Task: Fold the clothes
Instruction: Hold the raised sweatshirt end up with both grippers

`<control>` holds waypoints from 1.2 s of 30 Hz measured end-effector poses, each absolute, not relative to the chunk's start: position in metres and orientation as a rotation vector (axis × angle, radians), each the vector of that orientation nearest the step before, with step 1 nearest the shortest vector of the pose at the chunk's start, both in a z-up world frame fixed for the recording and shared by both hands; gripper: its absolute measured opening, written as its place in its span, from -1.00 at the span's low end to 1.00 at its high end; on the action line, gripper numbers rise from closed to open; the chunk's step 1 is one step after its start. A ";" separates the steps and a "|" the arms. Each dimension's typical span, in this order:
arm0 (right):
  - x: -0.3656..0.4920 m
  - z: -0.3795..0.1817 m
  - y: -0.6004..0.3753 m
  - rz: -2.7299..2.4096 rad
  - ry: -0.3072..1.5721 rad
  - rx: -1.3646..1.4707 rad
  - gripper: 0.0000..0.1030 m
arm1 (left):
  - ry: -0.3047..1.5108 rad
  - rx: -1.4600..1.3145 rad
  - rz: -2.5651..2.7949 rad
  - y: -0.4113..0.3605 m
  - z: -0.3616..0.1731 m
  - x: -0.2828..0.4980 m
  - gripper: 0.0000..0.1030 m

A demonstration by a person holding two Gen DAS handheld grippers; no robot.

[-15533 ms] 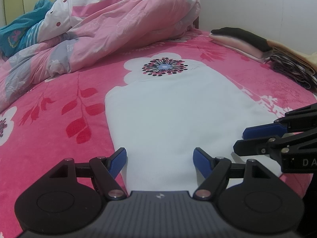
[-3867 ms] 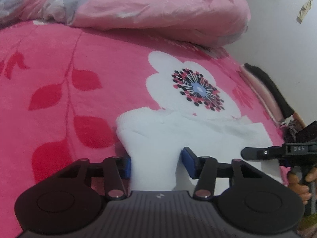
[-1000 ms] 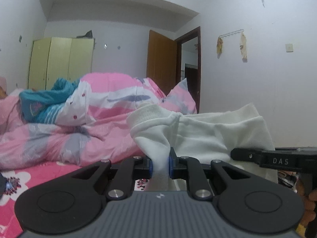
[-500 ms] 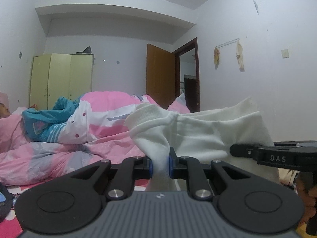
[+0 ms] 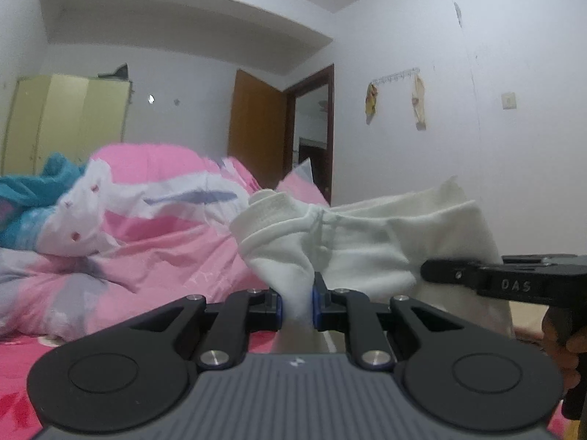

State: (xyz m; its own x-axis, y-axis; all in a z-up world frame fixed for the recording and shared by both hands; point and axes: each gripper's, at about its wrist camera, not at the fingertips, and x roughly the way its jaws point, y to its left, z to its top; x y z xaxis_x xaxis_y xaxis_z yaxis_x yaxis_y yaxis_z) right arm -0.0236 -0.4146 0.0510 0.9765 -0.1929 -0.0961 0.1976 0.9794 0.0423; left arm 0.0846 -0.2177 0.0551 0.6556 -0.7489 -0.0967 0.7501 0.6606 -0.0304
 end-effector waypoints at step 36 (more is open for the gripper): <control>-0.023 0.334 -0.623 -0.211 0.124 0.117 -0.75 | 0.403 -0.029 -0.730 -0.453 0.377 0.099 -0.70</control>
State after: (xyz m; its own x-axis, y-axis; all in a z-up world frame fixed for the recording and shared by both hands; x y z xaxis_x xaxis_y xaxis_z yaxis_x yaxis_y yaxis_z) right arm -0.0231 -0.6234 0.3343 0.9702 -0.2011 -0.1351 0.2156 0.9711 0.1022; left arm 0.0992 -0.4527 0.3770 0.6720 -0.6540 -0.3474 0.6429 0.7481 -0.1647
